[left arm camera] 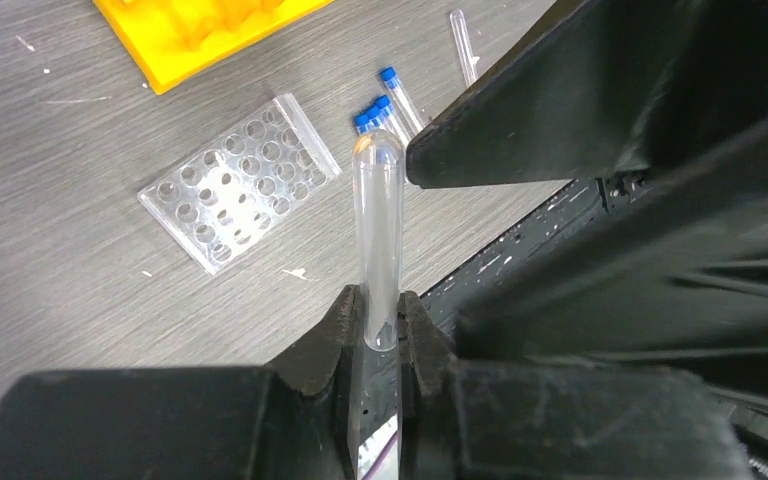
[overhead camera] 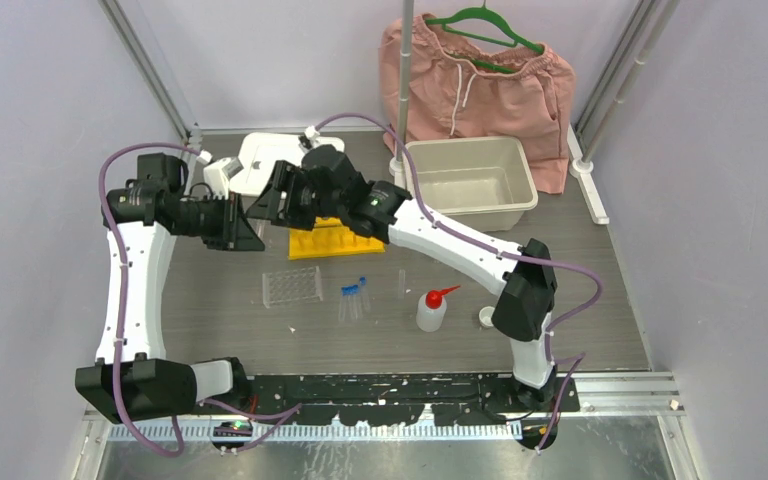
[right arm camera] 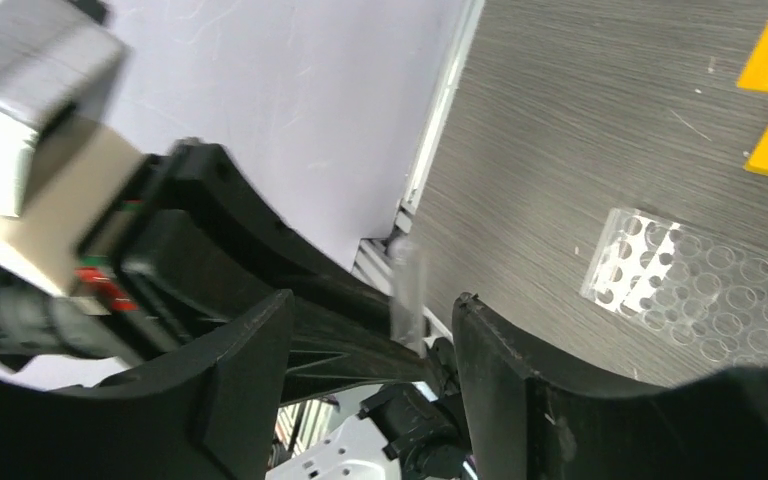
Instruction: Organize the chemistry lab equipment
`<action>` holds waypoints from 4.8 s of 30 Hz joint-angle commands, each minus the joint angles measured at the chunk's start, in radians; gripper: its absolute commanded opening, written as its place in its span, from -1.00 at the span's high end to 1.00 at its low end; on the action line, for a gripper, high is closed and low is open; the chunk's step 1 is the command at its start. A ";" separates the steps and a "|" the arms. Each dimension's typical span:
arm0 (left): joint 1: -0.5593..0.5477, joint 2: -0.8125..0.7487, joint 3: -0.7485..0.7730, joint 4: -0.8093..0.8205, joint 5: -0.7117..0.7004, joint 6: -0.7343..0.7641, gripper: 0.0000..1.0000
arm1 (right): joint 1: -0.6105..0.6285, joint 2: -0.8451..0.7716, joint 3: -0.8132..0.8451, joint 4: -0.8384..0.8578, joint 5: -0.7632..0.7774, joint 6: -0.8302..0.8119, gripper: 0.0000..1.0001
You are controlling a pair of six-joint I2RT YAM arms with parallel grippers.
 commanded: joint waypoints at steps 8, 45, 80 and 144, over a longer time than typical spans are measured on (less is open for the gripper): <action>0.002 -0.107 -0.020 0.022 0.119 0.124 0.96 | -0.053 0.123 0.376 -0.313 -0.306 -0.189 -0.29; 0.003 -0.136 -0.045 0.098 -0.006 0.024 -0.99 | -0.069 0.125 0.517 -0.482 -0.107 -0.419 0.89; 0.127 0.038 -0.047 0.069 -0.269 -0.048 -0.99 | 0.078 0.013 -0.218 0.300 0.613 -0.893 0.99; 0.127 0.032 -0.057 0.068 -0.251 -0.036 -0.99 | 0.056 0.143 -0.231 0.444 0.647 -0.944 0.99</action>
